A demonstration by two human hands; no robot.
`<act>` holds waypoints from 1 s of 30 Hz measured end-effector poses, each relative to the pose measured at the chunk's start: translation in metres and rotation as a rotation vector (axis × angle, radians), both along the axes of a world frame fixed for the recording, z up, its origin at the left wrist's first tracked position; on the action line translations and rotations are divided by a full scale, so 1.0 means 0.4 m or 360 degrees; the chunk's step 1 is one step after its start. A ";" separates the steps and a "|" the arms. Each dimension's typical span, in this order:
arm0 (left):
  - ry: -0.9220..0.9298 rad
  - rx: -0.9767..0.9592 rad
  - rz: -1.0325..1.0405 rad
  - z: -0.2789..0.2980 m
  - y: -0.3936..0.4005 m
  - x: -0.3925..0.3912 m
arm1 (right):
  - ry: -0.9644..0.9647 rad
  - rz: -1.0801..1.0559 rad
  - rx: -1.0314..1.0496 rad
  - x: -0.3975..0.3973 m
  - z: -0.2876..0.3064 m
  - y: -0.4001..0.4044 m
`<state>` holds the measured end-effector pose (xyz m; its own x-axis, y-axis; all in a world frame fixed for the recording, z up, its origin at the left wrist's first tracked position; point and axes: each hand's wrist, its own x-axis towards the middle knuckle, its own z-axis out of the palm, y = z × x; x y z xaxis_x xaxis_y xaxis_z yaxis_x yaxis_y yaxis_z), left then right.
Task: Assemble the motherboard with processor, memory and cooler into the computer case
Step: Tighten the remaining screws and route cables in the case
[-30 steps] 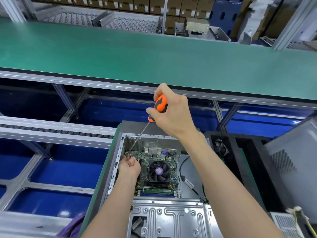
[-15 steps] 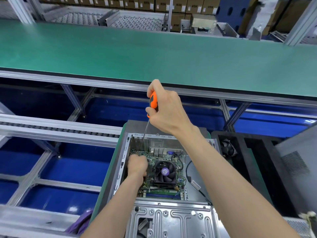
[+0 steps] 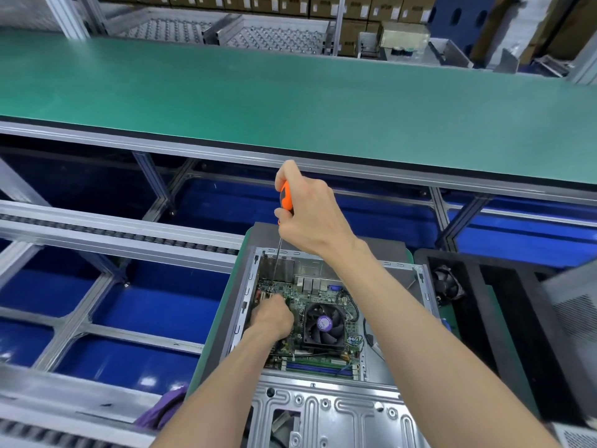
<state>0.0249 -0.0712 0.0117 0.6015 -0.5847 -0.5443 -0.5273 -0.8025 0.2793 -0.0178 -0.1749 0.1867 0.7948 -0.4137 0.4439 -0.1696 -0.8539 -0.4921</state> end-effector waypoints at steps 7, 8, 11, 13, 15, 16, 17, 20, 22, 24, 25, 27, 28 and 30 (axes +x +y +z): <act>0.0023 -0.0043 0.0034 -0.002 -0.001 -0.001 | 0.0118 0.0096 -0.0088 0.004 0.015 0.014; 0.0021 -0.0045 0.0034 -0.001 -0.001 -0.001 | 0.0152 0.0099 -0.0114 0.005 0.018 0.016; 0.0027 -0.0045 0.0043 0.002 0.000 -0.003 | 0.0307 -0.0008 -0.0328 0.018 0.033 0.018; 0.0033 -0.0048 0.0057 0.004 0.000 -0.005 | 0.0364 -0.0059 -0.0423 0.025 0.047 0.020; 0.0043 -0.0054 0.0070 0.004 0.000 -0.006 | 0.0416 0.0007 -0.0422 0.030 0.061 0.024; 0.0049 -0.0053 0.0069 0.005 0.000 -0.006 | 0.0452 0.0046 -0.0408 0.031 0.065 0.024; 0.0055 -0.0051 0.0065 0.007 -0.001 -0.007 | 0.0485 0.0064 -0.0402 0.033 0.068 0.024; 0.0068 -0.0053 0.0057 0.011 -0.001 -0.007 | 0.0513 -0.0031 -0.0513 0.040 0.066 0.030; 0.0065 -0.0054 0.0053 0.014 0.001 -0.008 | 0.0521 -0.0098 -0.0645 0.043 0.066 0.041; 0.0065 -0.0058 0.0047 0.015 0.002 -0.009 | 0.0561 -0.0035 -0.0638 0.043 0.077 0.048; 0.0070 -0.0060 0.0046 0.015 0.002 -0.009 | 0.0600 0.0042 -0.0574 0.042 0.084 0.048; 0.0079 -0.0059 0.0042 0.016 0.002 -0.009 | 0.0662 0.0163 -0.0448 0.041 0.095 0.041; 0.0081 -0.0056 0.0040 0.016 0.002 -0.009 | 0.0666 0.0161 -0.0429 0.040 0.095 0.039; 0.0083 -0.0048 0.0035 0.017 0.003 -0.010 | 0.0621 0.0039 -0.0517 0.038 0.086 0.039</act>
<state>0.0211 -0.0698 0.0184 0.5859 -0.5880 -0.5576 -0.4937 -0.8047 0.3298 -0.0026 -0.1593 0.2213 0.9349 -0.2828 0.2146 -0.2658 -0.9583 -0.1047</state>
